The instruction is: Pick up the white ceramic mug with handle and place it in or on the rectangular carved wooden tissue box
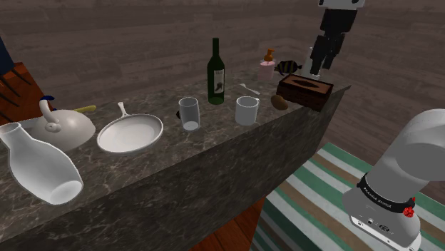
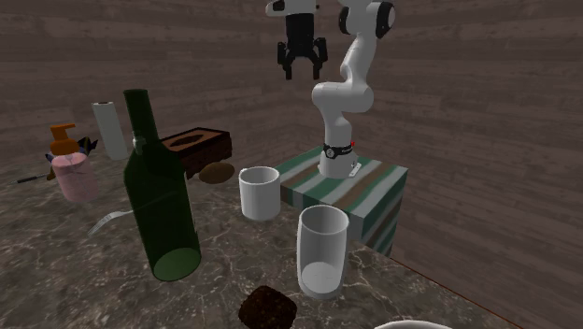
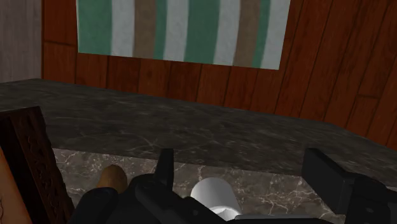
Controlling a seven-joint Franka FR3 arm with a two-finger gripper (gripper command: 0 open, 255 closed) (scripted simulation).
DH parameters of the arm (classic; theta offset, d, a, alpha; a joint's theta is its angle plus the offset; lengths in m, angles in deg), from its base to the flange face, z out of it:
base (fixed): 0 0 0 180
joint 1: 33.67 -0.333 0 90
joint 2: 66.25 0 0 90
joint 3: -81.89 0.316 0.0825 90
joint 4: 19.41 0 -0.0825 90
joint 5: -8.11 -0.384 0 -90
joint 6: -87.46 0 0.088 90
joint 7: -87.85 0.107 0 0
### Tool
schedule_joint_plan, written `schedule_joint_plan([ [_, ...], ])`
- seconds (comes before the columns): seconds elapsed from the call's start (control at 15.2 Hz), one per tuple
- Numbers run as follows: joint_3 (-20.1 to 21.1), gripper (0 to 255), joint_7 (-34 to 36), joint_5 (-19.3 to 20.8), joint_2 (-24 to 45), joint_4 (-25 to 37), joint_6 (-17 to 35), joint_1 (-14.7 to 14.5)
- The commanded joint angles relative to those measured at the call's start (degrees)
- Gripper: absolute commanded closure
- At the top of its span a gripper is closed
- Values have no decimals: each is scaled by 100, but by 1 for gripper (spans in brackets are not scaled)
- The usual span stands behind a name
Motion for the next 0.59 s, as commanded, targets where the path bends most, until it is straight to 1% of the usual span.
schedule_joint_plan([
  [0.0, 0, 0, 0, 0, 0, 0, 0, 0],
  [0.26, 160, 0, 29, -42, 616, -90, 766, -68],
  [0.53, 319, 0, 69, -52, 1321, -50, 1491, -124],
])
